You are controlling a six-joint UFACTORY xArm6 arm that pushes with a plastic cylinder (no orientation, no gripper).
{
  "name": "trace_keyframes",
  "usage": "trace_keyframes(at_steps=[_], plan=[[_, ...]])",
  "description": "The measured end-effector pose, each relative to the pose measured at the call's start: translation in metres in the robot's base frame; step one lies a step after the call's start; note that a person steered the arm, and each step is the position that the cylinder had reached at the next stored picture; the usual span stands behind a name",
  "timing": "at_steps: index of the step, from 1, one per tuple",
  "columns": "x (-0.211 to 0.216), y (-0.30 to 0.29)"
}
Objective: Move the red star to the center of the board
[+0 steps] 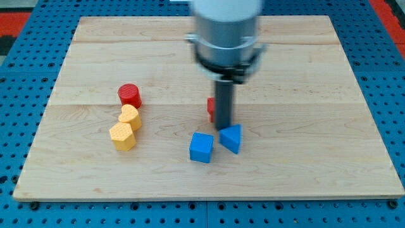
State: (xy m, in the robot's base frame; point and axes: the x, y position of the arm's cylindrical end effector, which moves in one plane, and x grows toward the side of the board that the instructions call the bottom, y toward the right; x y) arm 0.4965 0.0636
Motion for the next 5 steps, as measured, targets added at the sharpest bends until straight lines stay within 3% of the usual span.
trace_keyframes(at_steps=[1,2,5], plan=[[0.004,-0.003],[0.004,-0.070],[-0.028,-0.003]])
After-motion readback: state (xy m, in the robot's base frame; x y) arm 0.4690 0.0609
